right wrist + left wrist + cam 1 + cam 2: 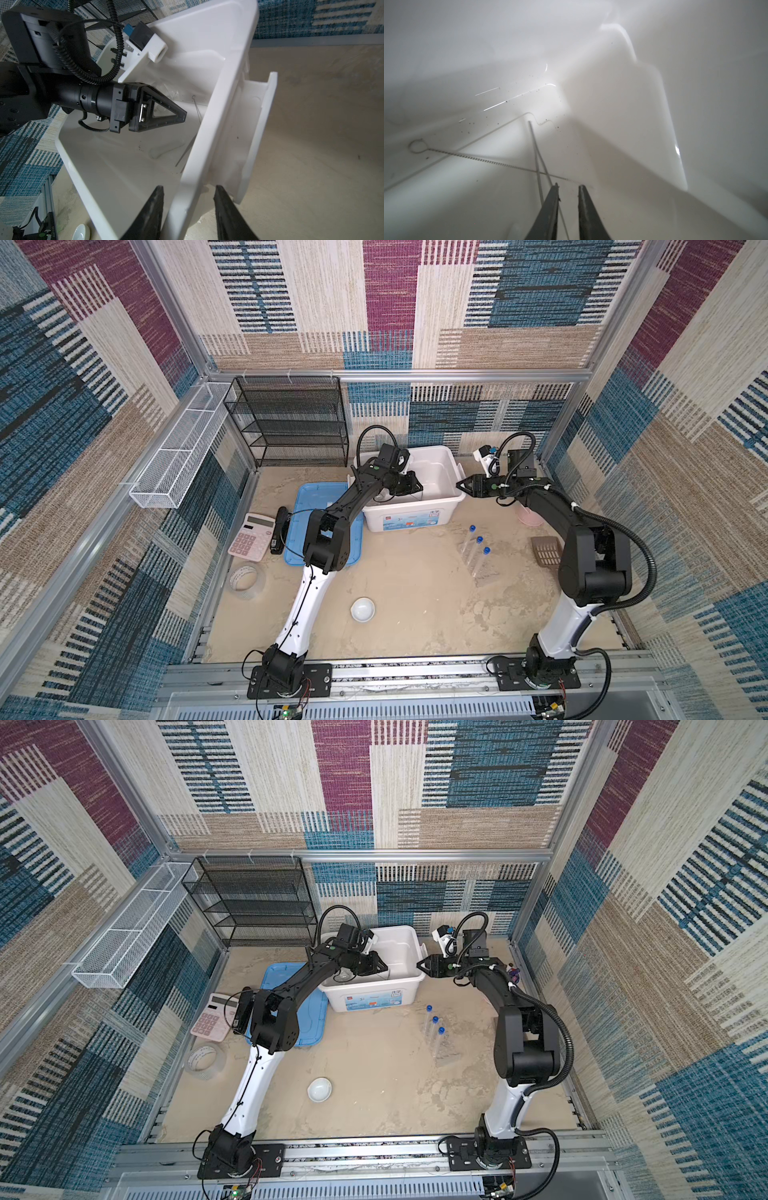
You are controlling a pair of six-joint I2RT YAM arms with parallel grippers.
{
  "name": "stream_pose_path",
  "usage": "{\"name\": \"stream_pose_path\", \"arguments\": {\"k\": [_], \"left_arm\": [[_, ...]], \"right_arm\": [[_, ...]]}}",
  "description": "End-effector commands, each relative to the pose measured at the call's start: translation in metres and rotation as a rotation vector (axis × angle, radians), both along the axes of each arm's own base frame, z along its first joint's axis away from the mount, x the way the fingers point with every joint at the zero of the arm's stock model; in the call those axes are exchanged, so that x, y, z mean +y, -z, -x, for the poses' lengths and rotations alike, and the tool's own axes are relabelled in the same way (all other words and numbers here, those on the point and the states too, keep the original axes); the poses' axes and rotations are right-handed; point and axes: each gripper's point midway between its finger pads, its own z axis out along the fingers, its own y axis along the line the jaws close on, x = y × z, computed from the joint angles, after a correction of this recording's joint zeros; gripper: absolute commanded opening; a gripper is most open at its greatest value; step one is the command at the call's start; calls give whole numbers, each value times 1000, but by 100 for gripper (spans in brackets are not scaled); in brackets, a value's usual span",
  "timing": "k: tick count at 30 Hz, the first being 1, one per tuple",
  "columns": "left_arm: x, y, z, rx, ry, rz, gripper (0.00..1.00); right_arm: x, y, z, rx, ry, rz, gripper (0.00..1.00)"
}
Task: Organize the chemistry lab equipment
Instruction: 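Open the left gripper to release the tweezers in the bin, then raise the left gripper from the bin while the right gripper swings toward the white dish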
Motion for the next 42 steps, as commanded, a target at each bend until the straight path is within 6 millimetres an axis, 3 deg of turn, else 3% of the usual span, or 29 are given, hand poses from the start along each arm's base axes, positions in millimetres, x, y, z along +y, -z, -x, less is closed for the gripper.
{"name": "stream_pose_path", "arguments": {"k": [1,11,26,34,37,42], "left_arm": [[7,7,-2,30,-35,-25,24],[7,-7,-2,16,-37,-9,32],[16,-100,5,-191,-22,-15,66],[30,-168,22,-352,-24,-44,84],[40,-184,36,-419,-34,-109,90],[63,-188,65,-484,-53,-250,98]], "right_arm": [[-2,1,-3,2,20,7,42],[-3,-2,-2,-4,22,9,42],[-7,-17,-5,-49,50,15,55],[-12,-27,-5,-97,87,30,75],[-15,-33,-3,-125,104,42,83],[-19,-43,-1,-160,123,60,95]]}}
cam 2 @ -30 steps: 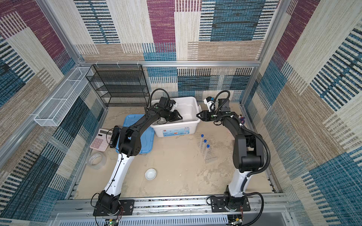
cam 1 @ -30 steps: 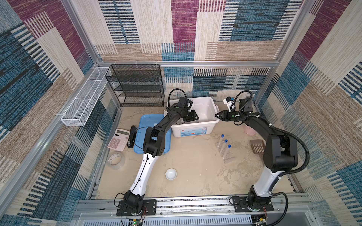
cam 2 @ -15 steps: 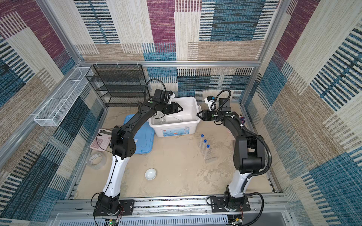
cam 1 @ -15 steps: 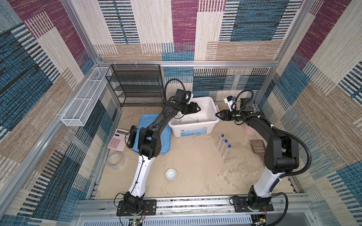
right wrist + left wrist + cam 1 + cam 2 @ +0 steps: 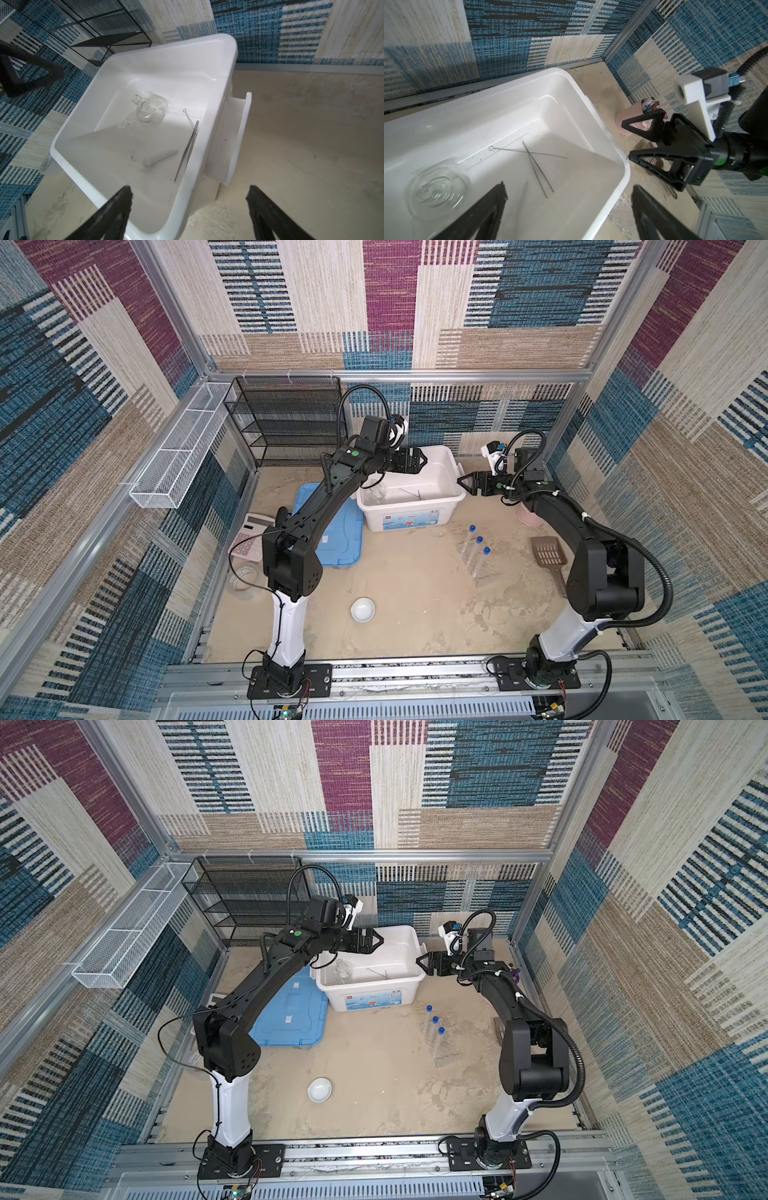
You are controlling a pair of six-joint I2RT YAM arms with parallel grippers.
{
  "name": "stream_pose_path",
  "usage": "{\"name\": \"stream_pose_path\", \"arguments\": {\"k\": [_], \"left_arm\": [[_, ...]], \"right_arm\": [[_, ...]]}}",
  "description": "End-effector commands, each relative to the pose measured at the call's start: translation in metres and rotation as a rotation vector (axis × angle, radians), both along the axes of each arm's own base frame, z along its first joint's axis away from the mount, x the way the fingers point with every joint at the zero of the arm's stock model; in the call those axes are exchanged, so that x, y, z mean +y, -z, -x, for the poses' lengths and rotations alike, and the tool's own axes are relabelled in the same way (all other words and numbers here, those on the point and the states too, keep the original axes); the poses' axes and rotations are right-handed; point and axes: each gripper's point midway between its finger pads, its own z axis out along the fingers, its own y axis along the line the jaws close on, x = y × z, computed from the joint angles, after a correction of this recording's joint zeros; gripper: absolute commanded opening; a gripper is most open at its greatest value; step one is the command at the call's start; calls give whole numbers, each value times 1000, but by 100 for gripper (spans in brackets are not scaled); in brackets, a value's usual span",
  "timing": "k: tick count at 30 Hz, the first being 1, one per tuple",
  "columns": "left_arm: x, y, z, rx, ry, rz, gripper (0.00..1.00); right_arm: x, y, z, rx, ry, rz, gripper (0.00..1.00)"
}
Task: Organize the chemistry lab equipment
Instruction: 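Raise the left gripper from the bin while the right gripper swings toward the white dish, then lower the right gripper over the small white dish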
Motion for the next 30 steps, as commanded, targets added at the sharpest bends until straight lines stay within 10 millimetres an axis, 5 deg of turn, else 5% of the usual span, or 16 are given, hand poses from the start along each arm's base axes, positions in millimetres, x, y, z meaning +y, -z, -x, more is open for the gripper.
{"name": "stream_pose_path", "arguments": {"k": [1,8,13,21,30], "left_arm": [[25,-1,9,-89,-53,-134,99],[85,12,45,-168,-222,-222,99],[133,30,62,-144,-348,-304,99],[201,58,79,-47,-528,-342,99],[267,81,95,46,-690,-311,99]], "right_arm": [[-4,-16,-4,-69,25,15,97],[-7,-49,9,-169,60,72,99],[20,-74,32,-233,-5,80,99],[121,-86,97,-328,-276,125,99],[232,-24,192,-342,-636,266,96]]}}
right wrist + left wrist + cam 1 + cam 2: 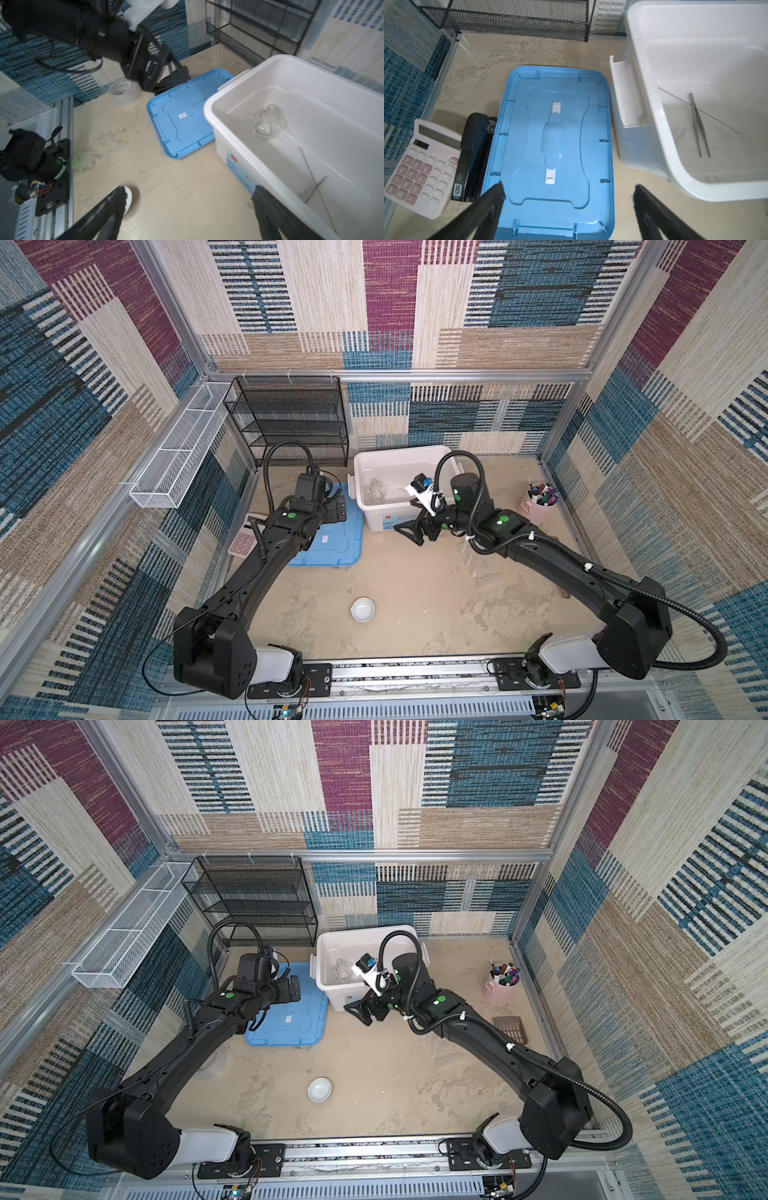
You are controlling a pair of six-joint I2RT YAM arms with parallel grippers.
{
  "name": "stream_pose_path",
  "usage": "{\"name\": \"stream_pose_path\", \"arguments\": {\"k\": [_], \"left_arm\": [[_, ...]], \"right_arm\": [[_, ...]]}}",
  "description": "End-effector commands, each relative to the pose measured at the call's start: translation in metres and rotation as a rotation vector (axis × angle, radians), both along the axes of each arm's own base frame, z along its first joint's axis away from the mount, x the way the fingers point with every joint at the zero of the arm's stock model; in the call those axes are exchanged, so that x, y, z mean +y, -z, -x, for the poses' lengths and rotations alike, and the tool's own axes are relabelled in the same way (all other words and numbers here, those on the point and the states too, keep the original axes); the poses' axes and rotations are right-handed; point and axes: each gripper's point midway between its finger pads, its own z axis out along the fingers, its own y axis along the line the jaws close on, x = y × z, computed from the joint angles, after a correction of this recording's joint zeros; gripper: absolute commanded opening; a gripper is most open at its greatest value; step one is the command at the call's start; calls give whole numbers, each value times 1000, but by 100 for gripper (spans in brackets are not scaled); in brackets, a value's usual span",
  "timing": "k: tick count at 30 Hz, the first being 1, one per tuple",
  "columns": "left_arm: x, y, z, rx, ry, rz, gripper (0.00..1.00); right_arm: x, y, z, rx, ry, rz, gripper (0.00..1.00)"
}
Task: Organize the chemistry lab equipment
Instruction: 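Lower the right gripper over the small white dish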
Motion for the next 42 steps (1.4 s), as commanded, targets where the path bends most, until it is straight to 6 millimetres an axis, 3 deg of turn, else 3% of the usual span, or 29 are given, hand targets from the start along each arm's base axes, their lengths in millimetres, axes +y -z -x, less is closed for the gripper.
{"name": "stream_pose_path", "arguments": {"k": [1,7,10,14,19,27,31,42], "left_arm": [[19,4,6,7,-73,41,99],[51,16,17,32,-157,96,99],[58,22,24,44,-177,109,99],[65,28,30,55,-199,116,99],[67,36,35,74,-202,129,99],[67,44,38,87,-207,144,99],[67,46,38,90,-209,149,99],[67,52,41,101,-209,159,99]], "right_arm": [[22,30,23,-34,-82,110,96],[67,98,76,4,-281,290,94],[83,122,97,13,-355,339,93],[101,149,120,48,-432,382,92],[108,180,129,67,-467,463,91],[113,199,140,100,-509,497,91],[110,212,135,92,-488,544,91],[114,216,126,82,-436,561,90]]}}
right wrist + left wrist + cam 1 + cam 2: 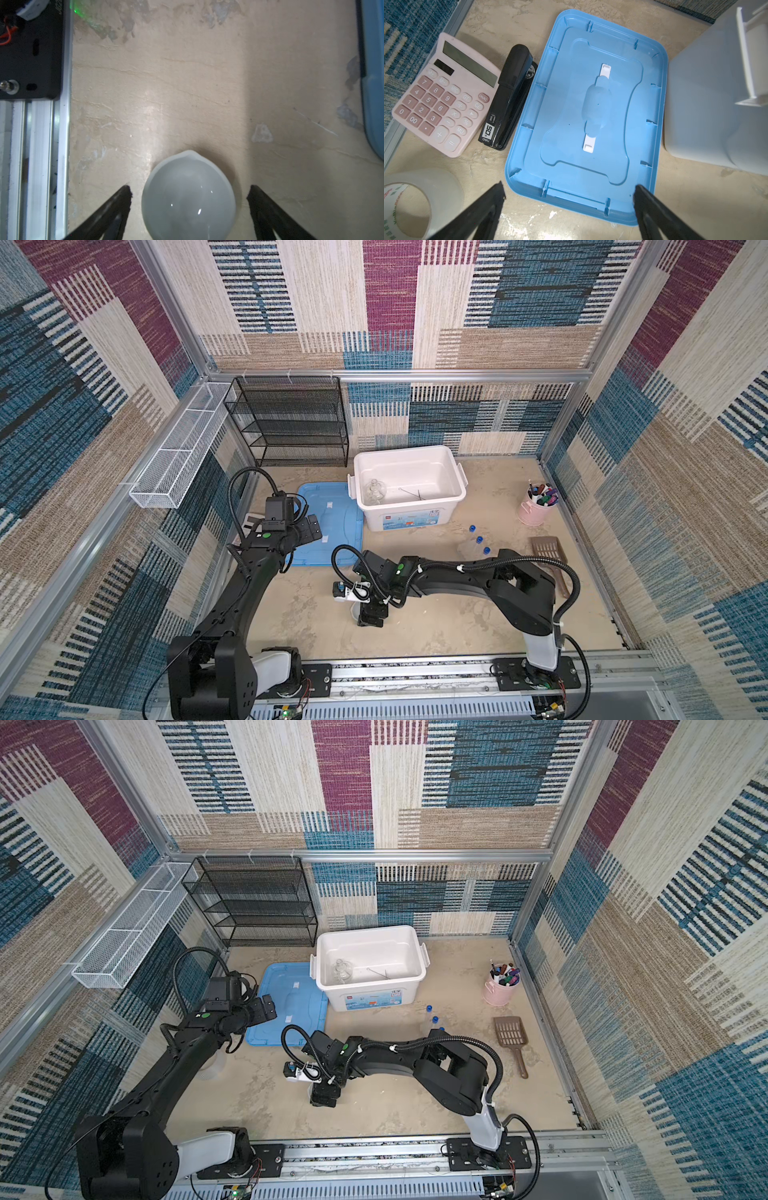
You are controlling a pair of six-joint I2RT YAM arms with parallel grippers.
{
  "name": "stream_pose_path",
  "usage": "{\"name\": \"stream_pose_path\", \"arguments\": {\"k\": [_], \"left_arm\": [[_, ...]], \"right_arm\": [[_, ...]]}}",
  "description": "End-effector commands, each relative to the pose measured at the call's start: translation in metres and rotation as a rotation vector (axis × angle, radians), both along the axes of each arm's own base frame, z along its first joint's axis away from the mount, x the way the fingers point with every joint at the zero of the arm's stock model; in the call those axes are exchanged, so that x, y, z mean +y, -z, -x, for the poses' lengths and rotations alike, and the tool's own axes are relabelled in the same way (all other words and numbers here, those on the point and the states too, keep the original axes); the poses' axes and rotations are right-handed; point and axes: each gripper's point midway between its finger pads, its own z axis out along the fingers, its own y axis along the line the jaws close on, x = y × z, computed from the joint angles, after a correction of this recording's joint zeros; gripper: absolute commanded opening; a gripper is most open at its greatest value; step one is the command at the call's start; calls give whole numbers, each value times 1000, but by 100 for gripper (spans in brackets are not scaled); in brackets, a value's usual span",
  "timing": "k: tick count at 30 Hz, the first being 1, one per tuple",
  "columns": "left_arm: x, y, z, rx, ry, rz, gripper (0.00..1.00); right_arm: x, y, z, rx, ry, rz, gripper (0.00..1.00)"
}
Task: Organize the chemistry lab equipment
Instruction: 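Lower the right gripper over the small white dish, then close the right gripper on the rim of the white dish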
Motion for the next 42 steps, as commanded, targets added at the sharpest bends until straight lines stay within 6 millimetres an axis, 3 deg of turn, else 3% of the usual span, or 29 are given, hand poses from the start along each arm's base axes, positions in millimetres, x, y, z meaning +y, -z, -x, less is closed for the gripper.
{"name": "stream_pose_path", "arguments": {"k": [1,22,42], "left_arm": [[0,-2,-1,-17,-33,34,99],[1,1,0,-13,-34,39,99],[0,1,1,-13,-32,48,99]], "right_arm": [[5,-2,-5,-20,19,-6,90],[-1,18,-5,-57,5,93,81],[4,14,-7,-57,10,82,68]]}}
